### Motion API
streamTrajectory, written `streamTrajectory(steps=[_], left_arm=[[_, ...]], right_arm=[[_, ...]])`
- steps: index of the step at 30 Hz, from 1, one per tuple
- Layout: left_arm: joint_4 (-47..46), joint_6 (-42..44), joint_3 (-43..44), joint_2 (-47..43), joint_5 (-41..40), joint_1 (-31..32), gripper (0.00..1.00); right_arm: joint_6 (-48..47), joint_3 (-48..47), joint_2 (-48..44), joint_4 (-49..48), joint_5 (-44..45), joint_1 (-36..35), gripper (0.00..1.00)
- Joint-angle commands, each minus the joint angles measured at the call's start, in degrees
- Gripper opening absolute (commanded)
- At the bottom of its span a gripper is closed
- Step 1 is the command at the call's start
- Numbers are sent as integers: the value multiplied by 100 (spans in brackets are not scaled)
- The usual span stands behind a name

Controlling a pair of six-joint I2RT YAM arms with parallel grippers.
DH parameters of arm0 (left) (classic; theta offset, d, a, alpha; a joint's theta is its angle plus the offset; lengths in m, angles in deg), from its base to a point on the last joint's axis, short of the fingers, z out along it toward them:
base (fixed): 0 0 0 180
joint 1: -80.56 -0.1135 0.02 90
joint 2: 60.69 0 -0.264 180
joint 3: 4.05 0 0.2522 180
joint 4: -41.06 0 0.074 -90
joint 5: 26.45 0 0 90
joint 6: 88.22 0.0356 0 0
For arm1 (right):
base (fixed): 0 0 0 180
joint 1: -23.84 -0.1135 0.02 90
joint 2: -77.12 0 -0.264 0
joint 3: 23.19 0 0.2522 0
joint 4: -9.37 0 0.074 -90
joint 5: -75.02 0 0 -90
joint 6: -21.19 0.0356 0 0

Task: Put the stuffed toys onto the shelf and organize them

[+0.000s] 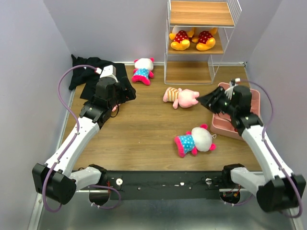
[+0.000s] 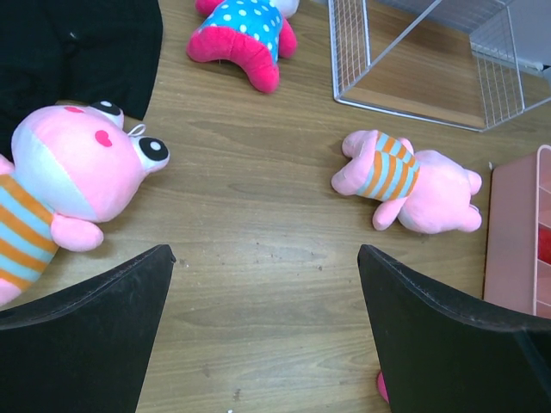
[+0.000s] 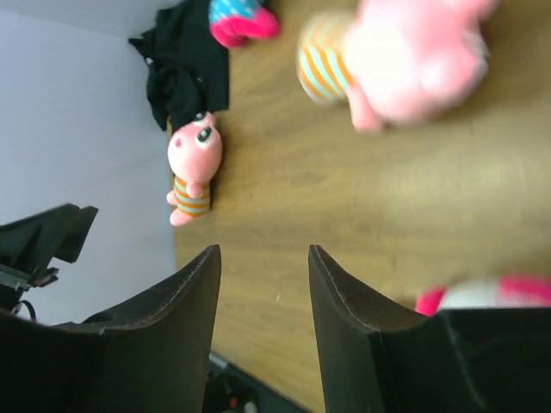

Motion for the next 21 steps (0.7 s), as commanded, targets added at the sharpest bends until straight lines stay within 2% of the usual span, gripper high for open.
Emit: streamTrajectory(steps=[1, 7, 9, 21], left_arm=[[-23, 59, -74, -37, -157, -27, 99], [-14, 76, -82, -19, -166, -27, 99], [-14, 85, -74, -28, -131, -27, 99], [-76, 129, -56, -54, 194, -27, 99]], right_arm=[[1390, 1003, -1379, 1412, 967, -170, 55], [1543, 1215, -1769, 2952, 1635, -249, 57], [1551, 1302, -1708, 3112, 1777, -249, 58], [1639, 2287, -628, 1874, 1620, -380, 61]])
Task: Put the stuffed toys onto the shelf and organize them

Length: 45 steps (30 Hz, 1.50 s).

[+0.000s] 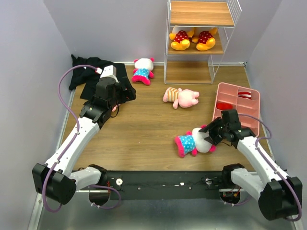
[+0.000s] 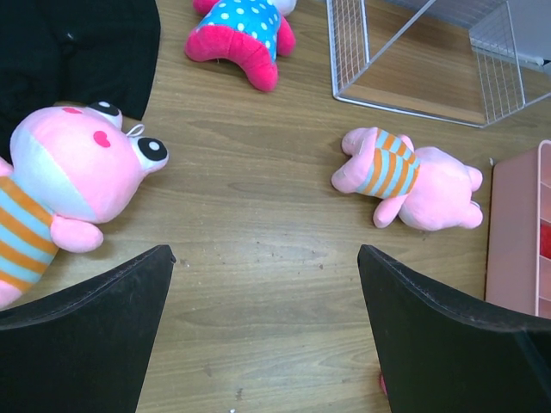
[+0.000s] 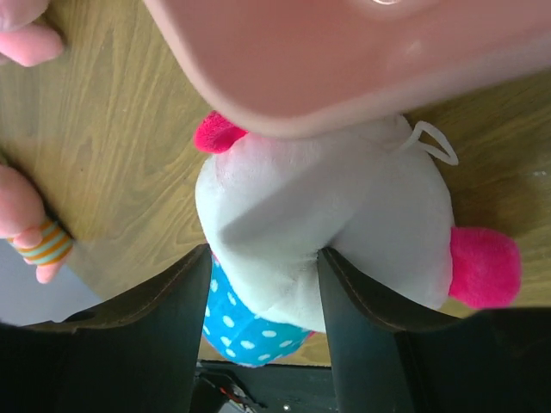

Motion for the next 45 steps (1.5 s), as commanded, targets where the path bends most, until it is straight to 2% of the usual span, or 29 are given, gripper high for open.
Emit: streamTrajectory(steps=[1, 4, 5, 6, 7, 9, 12, 17, 18, 19, 21, 22, 23, 25, 26, 29, 33, 38, 41, 44, 45], left_arm=[[-74, 79, -47, -54, 177, -18, 99], [-82, 70, -47, -63, 194, -27, 99], [-91, 79, -47, -63, 194, -27, 99], [-83, 88, -47, -81, 203, -27, 99], [-100, 105, -56, -81, 229, -27, 99], [-161, 114, -82, -107, 352, -18, 98], [-311, 114, -144, -133, 580, -18, 98], [-565, 175, -205, -90, 1177, -18, 95], [-653, 245, -223, -98, 1405, -9, 95], [-758, 281, -258, -81, 1990, 43, 94], [-1013, 325, -276, -11, 2530, 113, 93], [-1049, 386, -250, 16, 2906, 149, 93], [-1154, 413, -258, 77, 3128, 201, 93], [-1338, 431, -319, 86, 3515, 228, 93], [-1574, 404, -346, 95, 4039, 263, 93], [-1822, 439, -399, 69, 4675, 412, 94], [-1463, 931, -311, 34, 4590, 938, 95], [-963, 1186, -101, 305, 4413, 1221, 93], [-699, 1327, 40, 507, 4326, 1344, 85], [-636, 1354, 128, 587, 4413, 1379, 44], [-671, 1301, 120, 587, 4396, 1379, 10]], right_arm=[[76, 267, 594, -434, 299, -206, 60], [-99, 276, 833, -680, 135, -382, 48], [-326, 285, 894, -951, 20, -408, 25], [-459, 293, 878, -1101, -103, -478, 14], [-756, 302, 834, -1251, -435, -496, 8], [-1047, 320, 597, -1857, -806, -557, 2], [-1513, 163, 290, -2350, -1369, -663, 1], [-1935, -119, 148, -2569, -1702, -725, 1], [-2032, -85, 148, -2779, -1956, -725, 1], [-2129, -32, 139, -3086, -2664, -742, 1], [-2218, 187, 130, -4175, -3327, -760, 1], [-2192, 240, 156, -4571, -4000, -769, 1], [-2165, 276, 200, -5253, -4294, -786, 1], [-2191, 197, 279, -5584, -4734, -830, 1], [-2148, 188, 323, -5916, -5006, -839, 1], [-2095, 127, 446, -6244, -5288, -865, 1], [-1998, -93, 622, -6420, -5448, -1023, 1], [-1972, -365, 772, -6420, -5299, -1173, 1], [-1954, -453, 833, -6411, -5202, -1217, 1], [-2076, -585, 860, -6185, -5097, -1235, 2], [-2155, -620, 842, -6044, -5036, -1243, 6]])
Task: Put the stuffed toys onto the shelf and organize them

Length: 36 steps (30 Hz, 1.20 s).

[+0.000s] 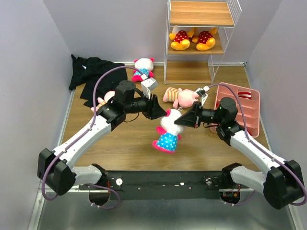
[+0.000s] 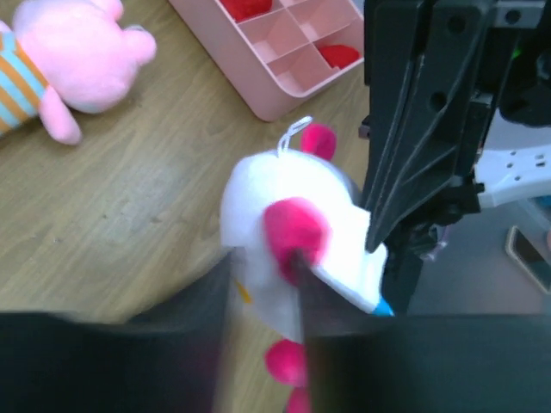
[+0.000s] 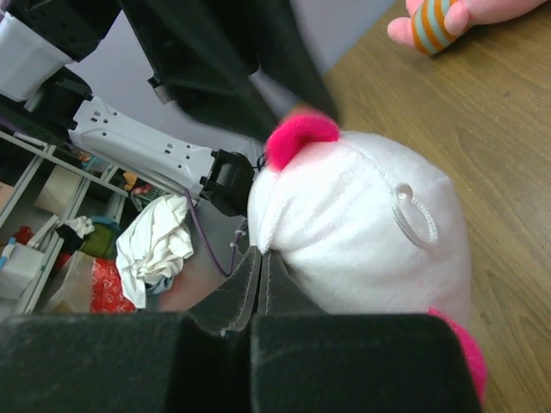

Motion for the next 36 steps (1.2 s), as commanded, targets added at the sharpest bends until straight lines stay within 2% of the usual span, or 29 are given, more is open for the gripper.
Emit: streamTrajectory(steps=[1, 2, 4, 5, 8, 11, 14, 15, 16, 18, 19, 22, 23, 24, 26, 27, 29, 33, 36], left_arm=[[258, 12, 181, 67, 112, 59, 0], [92, -129, 129, 41, 59, 59, 0], [-102, -419, 84, 32, 33, 59, 0], [-251, -794, 101, 23, -124, 59, 0], [-358, -1455, 189, -64, -546, 59, 0], [175, -1721, 513, -4, -1381, 50, 0], [459, -1616, 655, 32, -1900, 59, 0], [486, -1624, 612, -3, -2066, 59, 0], [503, -1868, 568, -47, -2581, 59, 0], [469, -2255, 419, -240, -3041, 59, 0], [373, -2762, 366, -328, -3374, 59, 0], [319, -3538, 461, -513, -3842, 59, 0], [432, -3958, 688, -530, -4044, 59, 0], [520, -4136, 812, -531, -4150, 77, 0], [870, -4601, 1206, -531, -4422, 77, 0], [986, -4700, 1340, -531, -4502, 85, 0], [1336, -4823, 1734, -557, -4678, 86, 0], [1637, -4938, 2114, -636, -5134, 94, 0], [1655, -4947, 2185, -741, -5171, 94, 0]], right_arm=[[-263, -483, -19, 232, 140, -59, 10], [-490, -535, -97, 634, 333, -50, 22], [-746, -746, -212, 1110, 614, -68, 33], [-956, -816, -265, 1600, 1007, -76, 44], [-1439, -1168, -519, 2514, 1859, -164, 57], [-1818, -1467, -696, 3367, 2704, -348, 59], [-1916, -1486, -731, 3696, 2980, -410, 59], [-1934, -1389, -766, 3618, 2963, -471, 59], [-1908, -1319, -879, 3556, 2989, -533, 59], [-1689, -1046, -977, 3180, 3391, -873, 59], [-1644, -976, -1003, 3013, 3593, -1068, 60], [-1976, -800, -916, 2265, 5094, -2157, 61], [-2300, -791, -724, 1933, 5968, -2420, 62], [-2494, -756, -626, 1730, 6429, -2875, 63], [-3186, -694, -424, 1038, 7517, -3291, 63], [-3478, -650, -258, 746, 7820, -3702, 64], [-4232, -597, -108, -51, 8478, -4030, 68], [-5351, -659, 411, -1179, 8895, -4444, 84], [-5827, -659, 815, -2023, 8877, -4462, 86]])
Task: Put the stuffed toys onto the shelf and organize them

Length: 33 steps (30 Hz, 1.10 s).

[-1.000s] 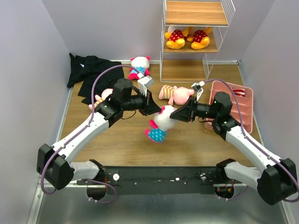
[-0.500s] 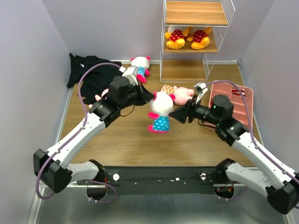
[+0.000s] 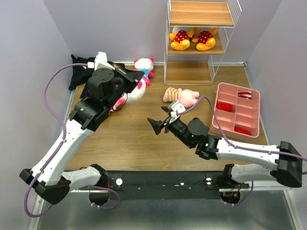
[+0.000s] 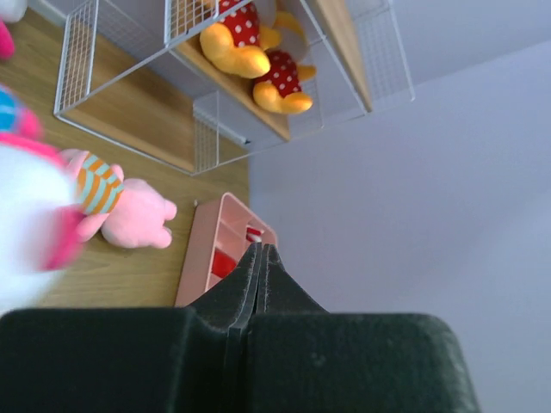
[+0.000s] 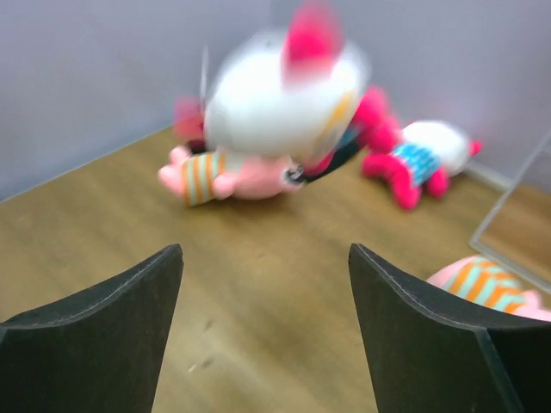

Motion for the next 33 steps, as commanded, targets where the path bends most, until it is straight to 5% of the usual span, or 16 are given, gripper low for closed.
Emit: streamTrajectory(steps=[1, 6, 11, 14, 15, 18, 23, 33], left_arm=[[359, -283, 196, -226, -535, 29, 0], [245, 322, 170, -243, -342, 29, 0], [726, 1876, -277, -165, -1339, 29, 0], [912, 1994, -882, -59, -1852, 20, 41], [851, 2125, -1051, -15, -1949, 20, 63], [509, 2476, -1543, 301, -1688, 29, 80], [-343, 3846, -1721, 1169, -1151, 195, 84], [-484, 5412, -1439, 2366, -931, 687, 77]], right_arm=[[-1303, 39, 503, -2029, 1072, -58, 86], [-856, 39, 311, -1971, 1048, -58, 87], [713, -6, -330, 153, 1109, -49, 87], [1375, -32, -761, 1190, 1152, -58, 86], [1508, -41, -866, 1421, 1205, -58, 86], [1965, -23, -1297, 2134, 1328, -49, 86], [2265, 293, -2157, 2408, 1161, -58, 85], [2617, 952, -3414, 2645, 1565, -49, 84]])
